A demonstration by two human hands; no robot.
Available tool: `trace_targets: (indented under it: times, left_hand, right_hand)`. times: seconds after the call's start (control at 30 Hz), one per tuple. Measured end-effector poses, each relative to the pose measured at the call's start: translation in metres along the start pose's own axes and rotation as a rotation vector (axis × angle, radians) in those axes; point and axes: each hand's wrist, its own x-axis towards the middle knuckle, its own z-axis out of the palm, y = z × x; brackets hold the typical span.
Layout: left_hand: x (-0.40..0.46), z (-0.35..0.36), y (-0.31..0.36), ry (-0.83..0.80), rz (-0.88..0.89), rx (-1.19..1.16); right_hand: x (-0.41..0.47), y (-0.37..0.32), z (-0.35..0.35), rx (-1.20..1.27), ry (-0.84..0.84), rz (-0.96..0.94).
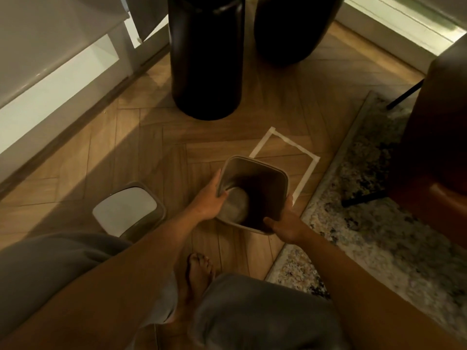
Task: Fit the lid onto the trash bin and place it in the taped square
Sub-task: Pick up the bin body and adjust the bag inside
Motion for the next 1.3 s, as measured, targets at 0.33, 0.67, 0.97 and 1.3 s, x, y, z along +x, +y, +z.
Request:
trace_targets:
  times: [0.33,0.67,0.97,1.3]
  left_hand:
    - [0.004,0.016,0.009,-0.088,-0.077,-0.003]
    - [0.003,0.024,0.017,-0.046,-0.056,0.015]
    - [-0.002,0.017,0.016,-0.036,-0.008,0.004]
    - [-0.009,-0.027,-0.007,0.119,-0.078,-0.067]
  right_hand:
    - [-0.001,0.022,-0.001,-0.023,-0.077,0.134]
    - [-0.016,0.016,-0.008,-0.122,-0.15,0.226]
    - [-0.018,-0.002,-0.009,-0.159,0.116,0.359]
    - [-0.005,-0.06,-0.012,-0.277,0.186,-0.011]
